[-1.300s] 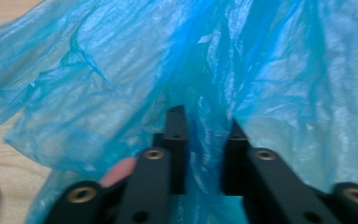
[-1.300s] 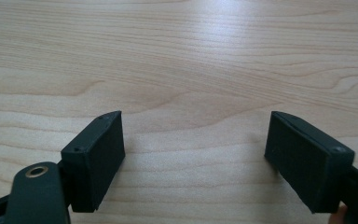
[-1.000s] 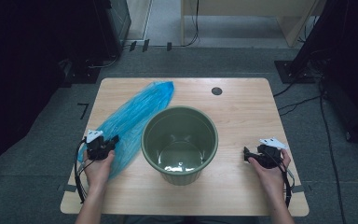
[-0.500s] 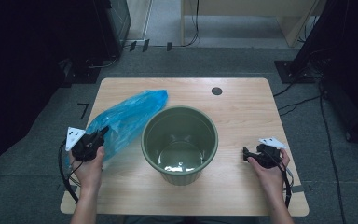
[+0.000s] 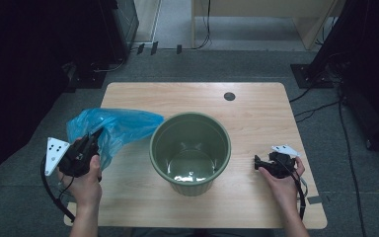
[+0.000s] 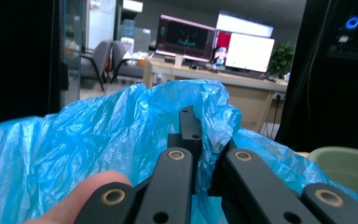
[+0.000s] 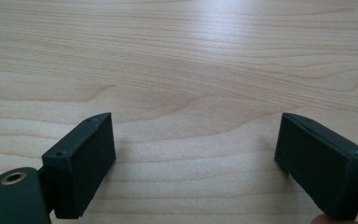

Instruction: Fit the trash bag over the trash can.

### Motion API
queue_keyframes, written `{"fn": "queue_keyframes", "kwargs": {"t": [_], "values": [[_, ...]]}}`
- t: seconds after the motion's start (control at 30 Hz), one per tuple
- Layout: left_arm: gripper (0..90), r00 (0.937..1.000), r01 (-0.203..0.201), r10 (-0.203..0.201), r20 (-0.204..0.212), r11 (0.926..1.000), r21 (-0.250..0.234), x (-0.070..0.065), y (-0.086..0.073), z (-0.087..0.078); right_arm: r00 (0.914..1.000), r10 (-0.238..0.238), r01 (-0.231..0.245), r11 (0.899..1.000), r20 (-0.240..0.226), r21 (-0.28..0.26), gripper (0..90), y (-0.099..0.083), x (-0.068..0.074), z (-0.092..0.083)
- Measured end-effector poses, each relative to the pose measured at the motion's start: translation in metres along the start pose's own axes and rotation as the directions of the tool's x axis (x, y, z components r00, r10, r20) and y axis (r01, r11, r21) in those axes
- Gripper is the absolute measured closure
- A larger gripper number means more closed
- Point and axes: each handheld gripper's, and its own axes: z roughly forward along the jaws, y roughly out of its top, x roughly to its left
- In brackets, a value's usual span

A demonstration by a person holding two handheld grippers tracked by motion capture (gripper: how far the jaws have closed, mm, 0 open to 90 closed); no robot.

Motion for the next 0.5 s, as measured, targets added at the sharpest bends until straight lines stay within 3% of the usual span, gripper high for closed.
{"fn": "queue_keyframes", "kwargs": {"t": [0.13, 0.3, 0.5], "values": [[90.0, 1.0, 0.002, -0.002, 0.003, 0.9988, -0.049, -0.008, 0.015, -0.007, 1.0, 0.004, -0.004, 1.0, 0.002, 0.002, 11.5, 0.0, 0.002, 0.0], [90.0, 0.9999, -0.006, 0.008, 0.014, 0.992, -0.126, -0.019, 0.035, -0.016, 1.0, 0.006, -0.006, 1.0, 0.005, 0.0, 11.5, 0.0, 0.002, 0.0], [90.0, 0.9988, -0.023, 0.03, 0.039, 0.9854, -0.169, -0.035, 0.055, -0.015, 0.9999, 0.007, -0.007, 1.0, 0.01, -0.001, 11.5, 0.0, 0.003, 0.0]]}}
